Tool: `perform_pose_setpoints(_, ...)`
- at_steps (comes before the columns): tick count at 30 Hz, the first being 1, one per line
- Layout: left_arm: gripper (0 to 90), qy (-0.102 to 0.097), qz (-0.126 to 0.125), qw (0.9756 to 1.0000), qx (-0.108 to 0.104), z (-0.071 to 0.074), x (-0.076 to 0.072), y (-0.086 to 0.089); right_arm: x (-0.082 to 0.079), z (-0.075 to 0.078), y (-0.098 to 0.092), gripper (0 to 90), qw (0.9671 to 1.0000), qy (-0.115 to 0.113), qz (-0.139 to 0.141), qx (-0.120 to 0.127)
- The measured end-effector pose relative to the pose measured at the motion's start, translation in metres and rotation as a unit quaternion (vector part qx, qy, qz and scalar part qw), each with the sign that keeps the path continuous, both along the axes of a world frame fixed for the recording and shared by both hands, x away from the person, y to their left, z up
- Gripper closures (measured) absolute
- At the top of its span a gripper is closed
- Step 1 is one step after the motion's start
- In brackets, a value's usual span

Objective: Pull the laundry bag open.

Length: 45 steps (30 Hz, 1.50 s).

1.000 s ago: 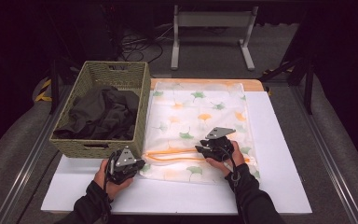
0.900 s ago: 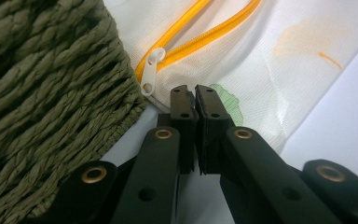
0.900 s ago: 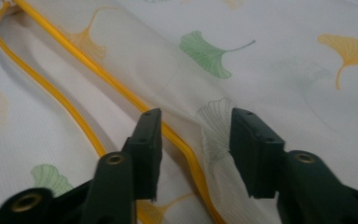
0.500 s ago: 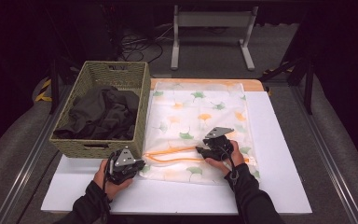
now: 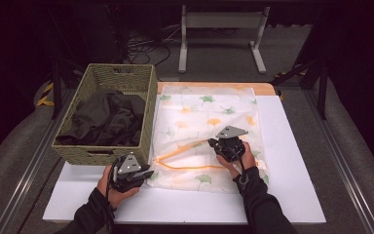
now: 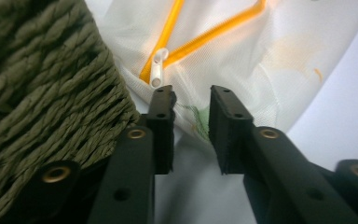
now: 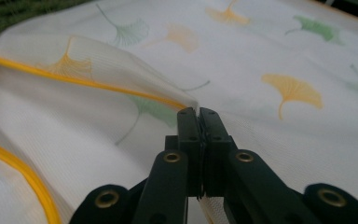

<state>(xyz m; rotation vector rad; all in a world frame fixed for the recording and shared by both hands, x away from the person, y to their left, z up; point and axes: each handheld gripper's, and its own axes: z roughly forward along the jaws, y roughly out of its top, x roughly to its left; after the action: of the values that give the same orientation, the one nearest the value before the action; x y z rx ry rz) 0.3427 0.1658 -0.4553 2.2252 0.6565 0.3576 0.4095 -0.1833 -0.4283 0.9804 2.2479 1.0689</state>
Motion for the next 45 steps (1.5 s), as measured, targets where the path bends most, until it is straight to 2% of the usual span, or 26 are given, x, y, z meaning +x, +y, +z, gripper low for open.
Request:
perform_pose_setpoints(1, 65.5, -0.004, -0.005, 1.0, 0.001, 0.002, -0.002, 0.001, -0.001, 0.004, 0.0, 89.0, 1.0, -0.008, -0.001, 0.005)
perform_pose_setpoints(2, 61.1, -0.004, -0.008, 1.0, -0.001, 0.003, -0.003, 0.001, -0.003, 0.009, 0.001, 89.0, 0.9998, -0.015, 0.0, 0.009)
perform_pose_setpoints(3, 51.9, -0.002, -0.01, 0.9999, 0.0, 0.005, -0.005, 0.002, -0.005, 0.015, 0.002, 89.0, 0.9996, -0.024, 0.001, 0.012)
perform_pose_setpoints(4, 51.9, -0.005, -0.012, 0.9999, 0.002, 0.007, -0.006, 0.003, -0.005, 0.015, 0.002, 89.0, 0.9996, -0.024, 0.001, 0.012)
perform_pose_setpoints(5, 42.9, -0.008, -0.02, 0.9998, -0.001, 0.012, -0.008, 0.006, -0.006, 0.02, 0.003, 89.0, 0.9994, -0.03, 0.004, 0.016)
perform_pose_setpoints(6, 39.7, -0.008, -0.02, 0.9998, -0.001, 0.012, -0.008, 0.006, -0.006, 0.02, 0.003, 89.0, 0.9994, -0.03, 0.004, 0.016)
perform_pose_setpoints(7, 39.7, -0.01, -0.022, 0.9997, -0.009, 0.016, -0.01, 0.008, -0.007, 0.022, 0.003, 89.0, 0.9993, -0.032, 0.004, 0.017)
perform_pose_setpoints(11, 24.4, -0.008, -0.025, 0.9993, -0.028, 0.03, -0.014, 0.017, -0.009, 0.034, 0.0, 89.0, 0.9985, -0.044, 0.002, 0.031)
perform_pose_setpoints(13, 17.4, -0.014, -0.026, 0.999, -0.032, 0.04, -0.016, 0.02, -0.009, 0.038, -0.001, 88.9, 0.9981, -0.049, 0.0, 0.038)
perform_pose_setpoints(17, 11.6, -0.029, -0.027, 0.9979, -0.052, 0.062, -0.017, 0.031, -0.011, 0.044, -0.002, 88.9, 0.9974, -0.056, 0.001, 0.045)
perform_pose_setpoints(21, 9.8, -0.058, -0.008, 0.997, -0.05, 0.083, -0.01, 0.045, -0.014, 0.048, -0.001, 88.9, 0.997, -0.06, 0.006, 0.049)
perform_pose_setpoints(23, 9.3, -0.065, 0.001, 0.9967, -0.05, 0.093, -0.004, 0.052, -0.015, 0.049, 0.0, 88.9, 0.997, -0.061, 0.008, 0.047)
perform_pose_setpoints(24, 9.1, -0.065, 0.001, 0.9967, -0.05, 0.093, -0.004, 0.052, -0.015, 0.049, 0.0, 88.9, 0.997, -0.061, 0.008, 0.047)
perform_pose_setpoints(25, 9.1, -0.073, 0.008, 0.9962, -0.048, 0.099, 0.001, 0.056, -0.015, 0.049, 0.0, 88.9, 0.997, -0.06, 0.009, 0.047)
perform_pose_setpoints(27, 8.6, -0.072, 0.015, 0.9961, -0.049, 0.11, 0.012, 0.064, -0.015, 0.046, 0.001, 88.9, 0.9972, -0.057, 0.014, 0.045)
perform_pose_setpoints(31, 7.7, -0.093, 0.036, 0.9948, -0.023, 0.123, 0.033, 0.073, -0.016, 0.043, 0.004, 88.9, 0.9977, -0.05, 0.02, 0.042)
perform_pose_setpoints(32, 7.6, -0.091, 0.038, 0.995, -0.018, 0.125, 0.038, 0.074, -0.016, 0.043, 0.005, 88.9, 0.9977, -0.049, 0.022, 0.041)
perform_pose_setpoints(34, 6.0, -0.071, 0.046, 0.9963, -0.016, 0.126, 0.056, 0.077, -0.017, 0.042, 0.006, 88.9, 0.9978, -0.047, 0.025, 0.041)
perform_pose_setpoints(36, 5.5, -0.066, 0.064, 0.9957, 0.002, 0.126, 0.072, 0.08, -0.017, 0.041, 0.007, 88.8, 0.9979, -0.044, 0.027, 0.039)
perform_pose_setpoints(37, 5.0, -0.061, 0.069, 0.9958, 0.002, 0.126, 0.079, 0.082, -0.017, 0.04, 0.008, 88.7, 0.998, -0.042, 0.03, 0.036)
perform_pose_setpoints(38, 4.5, -0.052, 0.085, 0.995, 0.011, 0.124, 0.091, 0.084, -0.017, 0.039, 0.008, 88.7, 0.9981, -0.041, 0.031, 0.034)
perform_pose_setpoints(39, 4.4, -0.053, 0.1, 0.9932, 0.025, 0.122, 0.099, 0.085, -0.017, 0.037, 0.01, 88.6, 0.9982, -0.038, 0.033, 0.031)
perform_pose_setpoints(40, 4.4, -0.051, 0.113, 0.9919, 0.027, 0.121, 0.106, 0.087, -0.017, 0.036, 0.01, 88.6, 0.9983, -0.036, 0.034, 0.032)
perform_pose_setpoints(41, 4.4, -0.041, 0.116, 0.9922, 0.02, 0.12, 0.113, 0.089, -0.017, 0.035, 0.011, 88.6, 0.9983, -0.034, 0.035, 0.031)
perform_pose_setpoints(44, 3.7, -0.017, 0.134, 0.9895, 0.051, 0.109, 0.135, 0.089, -0.016, 0.032, 0.012, 88.6, 0.9985, -0.028, 0.036, 0.031)
perform_pose_setpoints(45, 3.5, -0.017, 0.134, 0.9895, 0.051, 0.109, 0.135, 0.089, -0.016, 0.031, 0.012, 88.6, 0.9985, -0.028, 0.038, 0.028)
